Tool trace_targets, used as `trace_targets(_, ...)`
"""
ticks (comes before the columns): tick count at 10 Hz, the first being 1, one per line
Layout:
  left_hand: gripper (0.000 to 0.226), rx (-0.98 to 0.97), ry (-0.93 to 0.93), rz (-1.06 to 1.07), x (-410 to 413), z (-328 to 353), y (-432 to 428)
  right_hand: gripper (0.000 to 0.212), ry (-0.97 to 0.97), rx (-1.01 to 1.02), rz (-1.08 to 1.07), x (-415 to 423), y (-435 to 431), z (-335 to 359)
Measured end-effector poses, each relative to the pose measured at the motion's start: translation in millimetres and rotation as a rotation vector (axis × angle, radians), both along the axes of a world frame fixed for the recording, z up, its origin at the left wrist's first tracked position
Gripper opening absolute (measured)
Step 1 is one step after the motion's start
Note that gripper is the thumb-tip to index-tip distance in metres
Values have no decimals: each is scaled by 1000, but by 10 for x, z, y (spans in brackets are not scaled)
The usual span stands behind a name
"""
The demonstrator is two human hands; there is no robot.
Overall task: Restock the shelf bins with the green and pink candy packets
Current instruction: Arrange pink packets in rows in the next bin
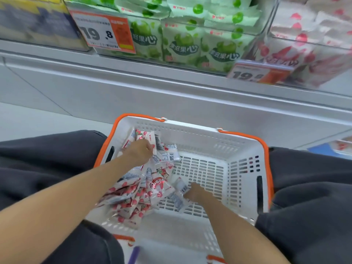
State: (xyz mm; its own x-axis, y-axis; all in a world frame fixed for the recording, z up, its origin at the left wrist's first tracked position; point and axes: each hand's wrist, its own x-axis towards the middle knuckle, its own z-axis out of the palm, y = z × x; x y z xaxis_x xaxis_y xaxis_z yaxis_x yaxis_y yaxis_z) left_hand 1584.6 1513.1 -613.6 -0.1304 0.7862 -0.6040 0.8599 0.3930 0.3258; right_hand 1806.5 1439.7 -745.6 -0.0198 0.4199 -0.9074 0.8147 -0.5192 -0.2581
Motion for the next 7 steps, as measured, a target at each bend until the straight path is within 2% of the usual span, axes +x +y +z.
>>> trace_targets(1, 17, -26, -41, -6, 7, -37, -56, 40, -25, -15, 58, -69, -151, 19)
trace_targets(2, 17, -37, -59, -48, 89, 28, -87, 26, 30, 41, 15, -68, -86, 208)
trace_targets(3, 24, -115, -201, -7, 193, 98, -118, 9, 96, 99, -247, -45, 290, 459)
trace_targets(4, 62, -209, -334, -154, 295, 257, -160, 9, 288, 107, -612, 97, 693, 1053)
trace_targets(5, 42, -36, -484, -220, 469, 498, -195, 17, 586, -78, -953, 254, 888, 1676)
trace_targets(6, 32, 239, -612, -81, 635, 767, -148, 20, 657, -32, -894, 368, 943, 2235)
trace_targets(7, 37, 320, -674, 2, 753, 1057, -52, 44, 536, 159, -585, 497, 926, 2629)
